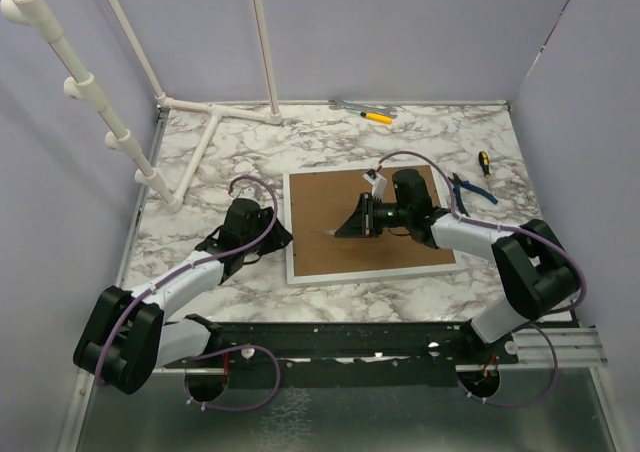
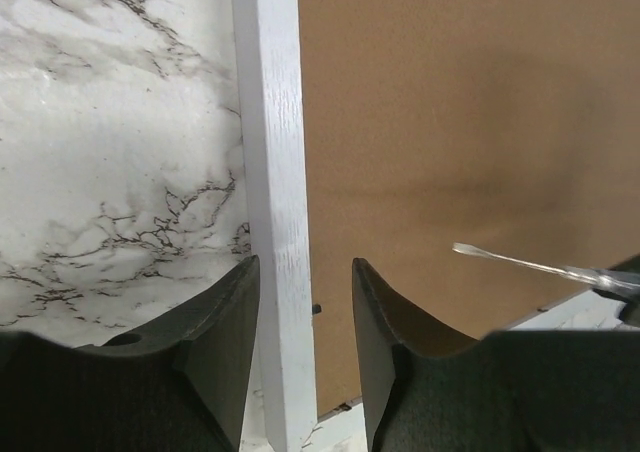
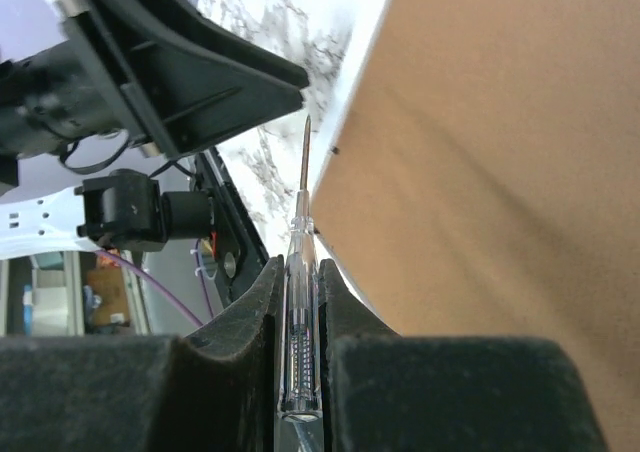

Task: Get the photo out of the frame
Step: Adjust the photo frame at the center of the board, then release the photo frame item from the photo frame.

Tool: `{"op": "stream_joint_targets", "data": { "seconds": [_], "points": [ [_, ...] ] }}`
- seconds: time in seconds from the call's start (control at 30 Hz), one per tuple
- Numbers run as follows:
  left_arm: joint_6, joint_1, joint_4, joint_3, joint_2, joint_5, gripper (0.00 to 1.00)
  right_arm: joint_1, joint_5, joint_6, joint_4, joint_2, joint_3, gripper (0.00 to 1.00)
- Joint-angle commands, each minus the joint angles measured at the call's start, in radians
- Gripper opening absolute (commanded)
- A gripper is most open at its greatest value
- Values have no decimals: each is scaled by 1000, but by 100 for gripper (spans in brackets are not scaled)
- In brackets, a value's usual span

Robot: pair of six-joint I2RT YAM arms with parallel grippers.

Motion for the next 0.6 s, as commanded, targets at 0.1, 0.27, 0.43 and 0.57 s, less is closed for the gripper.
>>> {"op": "stream_joint_targets", "data": {
  "seconds": [0.1,0.27,0.43,0.57],
  "points": [
    [-17,-13,64,-42,-35,39,42,-1,-45,119,150,118,-62,1],
    [-11,-13,70,-73,-44,38,41,1,-32,121,139,141,-65,1],
    [-13,-13,81,-79,-48,47,37,5,-49,119,139,157,-57,1],
    [-17,-13,81,-82,-70,54,36,11,-76,103,132,202,-34,1]
  ]
}}
